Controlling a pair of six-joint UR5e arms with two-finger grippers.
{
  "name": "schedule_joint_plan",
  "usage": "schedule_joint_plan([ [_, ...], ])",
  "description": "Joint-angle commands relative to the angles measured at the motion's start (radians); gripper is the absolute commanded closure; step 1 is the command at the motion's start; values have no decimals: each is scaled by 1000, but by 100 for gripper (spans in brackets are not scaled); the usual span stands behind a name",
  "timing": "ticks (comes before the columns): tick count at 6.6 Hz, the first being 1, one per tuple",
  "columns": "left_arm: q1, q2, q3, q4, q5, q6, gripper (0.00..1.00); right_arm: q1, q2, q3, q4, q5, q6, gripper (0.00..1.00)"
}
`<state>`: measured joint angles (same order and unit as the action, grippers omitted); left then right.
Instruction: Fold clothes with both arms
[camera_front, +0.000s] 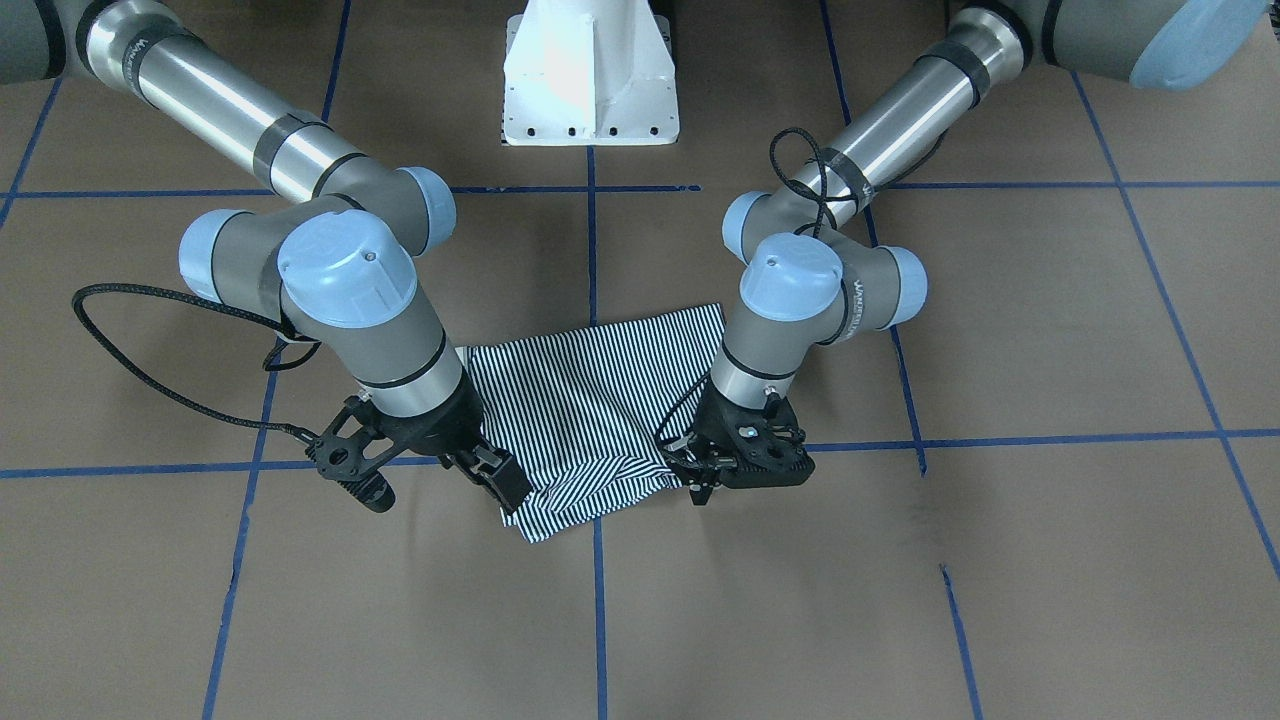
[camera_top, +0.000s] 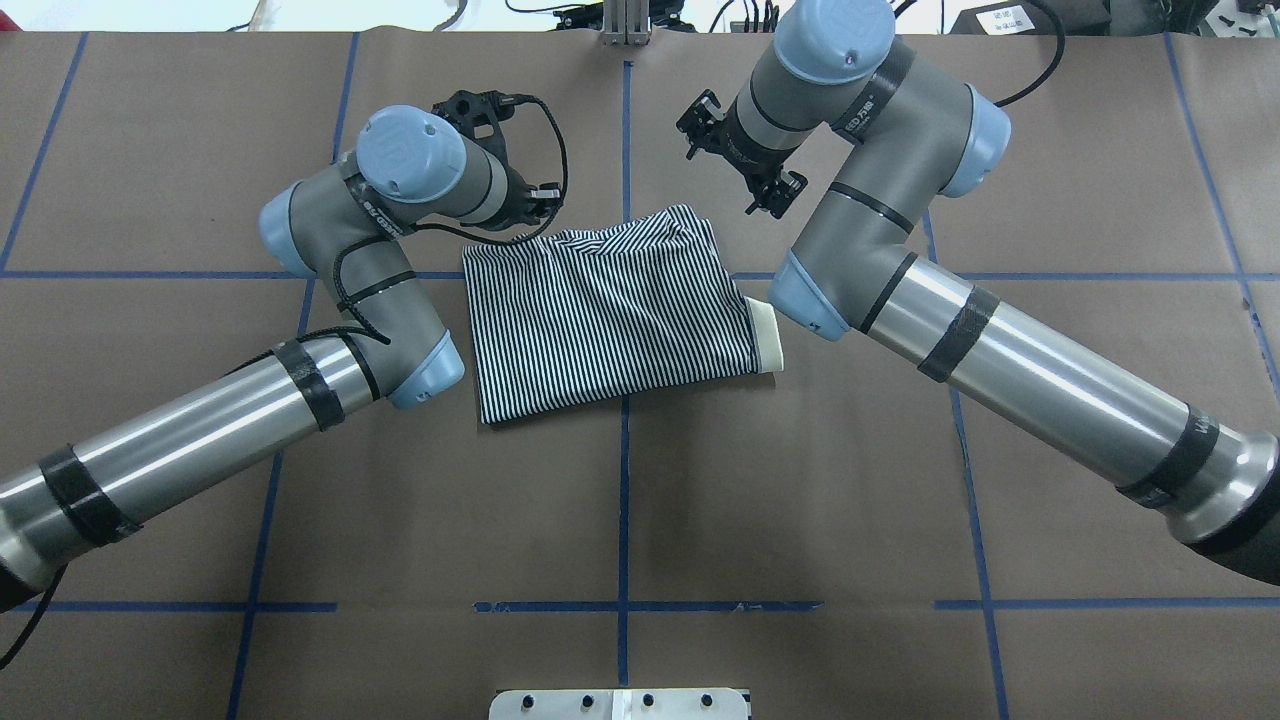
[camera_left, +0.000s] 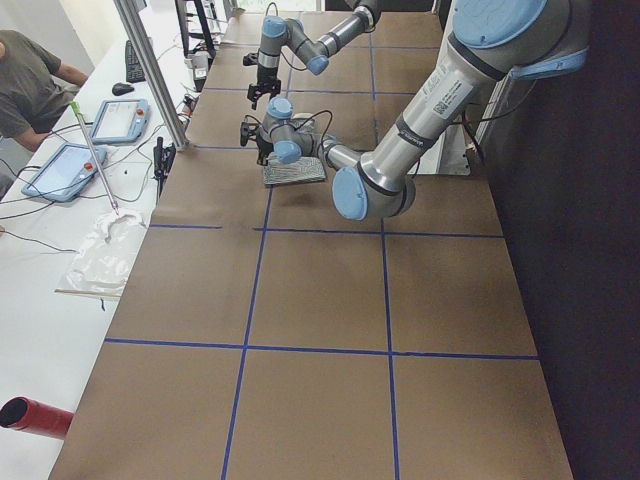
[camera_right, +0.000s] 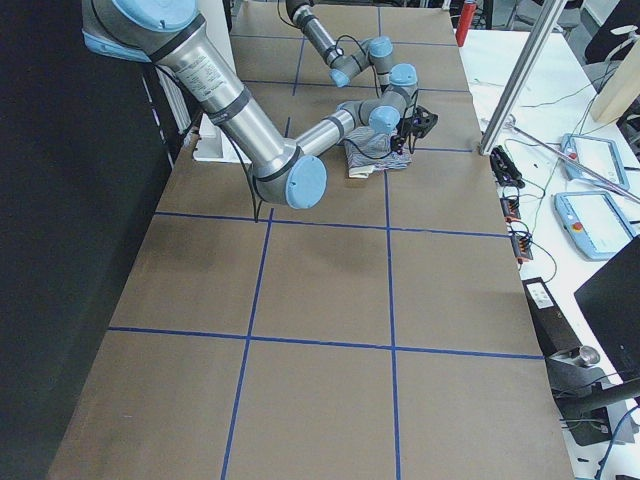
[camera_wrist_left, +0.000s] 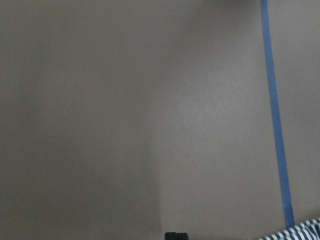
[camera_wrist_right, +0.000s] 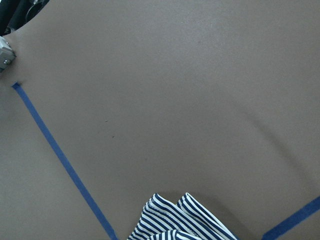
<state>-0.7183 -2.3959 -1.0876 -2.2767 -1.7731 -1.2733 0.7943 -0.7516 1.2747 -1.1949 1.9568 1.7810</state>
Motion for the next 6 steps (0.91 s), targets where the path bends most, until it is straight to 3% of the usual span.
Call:
schedule_joint_plan([
  [1, -56, -2, 5, -13, -6, 32, 100, 5, -18, 26, -5, 2, 0, 0],
  [2, -93, 27, -21, -17, -49, 61, 100, 40, -49, 35, -5, 26, -39, 0],
  [3, -139, 120, -113, -17, -110, 104, 100, 74, -93, 46, -5, 43, -128, 0],
  [4, -198, 206, -189, -14, -187, 188, 100, 118, -170, 61, 0, 74, -281, 0],
  [6, -353, 331, -224, -14, -339, 408, 100, 236, -311, 71, 0, 115, -752, 0],
])
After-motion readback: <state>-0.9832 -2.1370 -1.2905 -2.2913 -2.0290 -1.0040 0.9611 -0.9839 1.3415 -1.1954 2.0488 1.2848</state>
